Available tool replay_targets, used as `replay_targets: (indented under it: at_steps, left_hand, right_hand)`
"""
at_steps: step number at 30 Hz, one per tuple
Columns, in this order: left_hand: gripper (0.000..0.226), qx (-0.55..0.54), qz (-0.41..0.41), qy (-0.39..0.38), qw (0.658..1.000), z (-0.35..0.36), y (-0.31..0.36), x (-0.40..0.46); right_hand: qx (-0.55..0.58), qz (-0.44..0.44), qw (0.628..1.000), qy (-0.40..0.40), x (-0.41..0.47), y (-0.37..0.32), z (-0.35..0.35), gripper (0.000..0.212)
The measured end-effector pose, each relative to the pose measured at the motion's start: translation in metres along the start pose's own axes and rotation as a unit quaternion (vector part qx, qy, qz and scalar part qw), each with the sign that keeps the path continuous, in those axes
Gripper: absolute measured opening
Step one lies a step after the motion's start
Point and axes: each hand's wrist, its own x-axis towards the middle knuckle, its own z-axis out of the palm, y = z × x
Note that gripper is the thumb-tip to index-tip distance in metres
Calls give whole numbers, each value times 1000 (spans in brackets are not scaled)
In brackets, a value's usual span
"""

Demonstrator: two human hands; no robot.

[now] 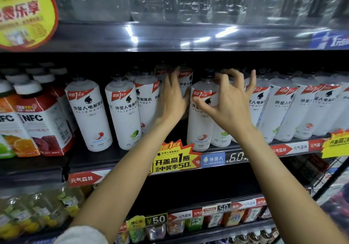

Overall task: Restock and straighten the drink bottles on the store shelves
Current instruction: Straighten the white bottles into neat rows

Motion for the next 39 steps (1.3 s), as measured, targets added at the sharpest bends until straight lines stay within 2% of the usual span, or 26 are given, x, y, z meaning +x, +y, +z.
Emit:
replay_targets:
  at_steps: [3, 6, 9, 13, 20, 25, 27, 31, 32, 36, 39]
  left_hand:
    - [80, 94, 3, -59, 994, 4, -5, 18]
    - [75, 110, 9, -93, 990, 8, -10, 22]
    - [68, 154, 33, -86, 984, 9, -12, 18]
    - [62, 160, 26, -81, 983, 11, -14, 28]
    - [56, 90, 6, -58, 994, 16, -15, 27]
    - [52, -50, -20, 3, 999, 22, -8, 20]
    - [59, -112, -36, 9, 993, 21, -7, 17]
    - [94, -164, -90, 5, 982, 14, -16, 20]
    - [95, -177, -98, -7, 979, 13, -17, 19]
    - [78, -176, -102, -37, 978, 11, -13, 9]
    - [66, -221, -109, -53, 968, 9, -9, 1]
  right_hand:
    - [-1, 0, 1000, 1, 0, 0, 1, 67]
    - [-8, 4, 1000, 5, 0, -1, 1, 66]
    - [-13, 5, 1000, 6, 0, -2, 3, 66]
    - [-12, 2, 1000, 2, 0, -2, 3, 68]
    - [5, 3, 1000, 9, -1, -1, 6, 68]
    - [7, 0, 1000, 8, -1, -1, 8, 68]
    - [7, 0, 1000, 9, 0, -1, 7, 67]
    - [12, -7, 1000, 25, -1, -2, 6, 65]
    - [14, -7, 1000, 25, -2, -2, 7, 64]
    - [19, -5, 1000, 19, -1, 0, 8, 63]
    - [21, -3, 1000, 19, -2, 0, 10, 63]
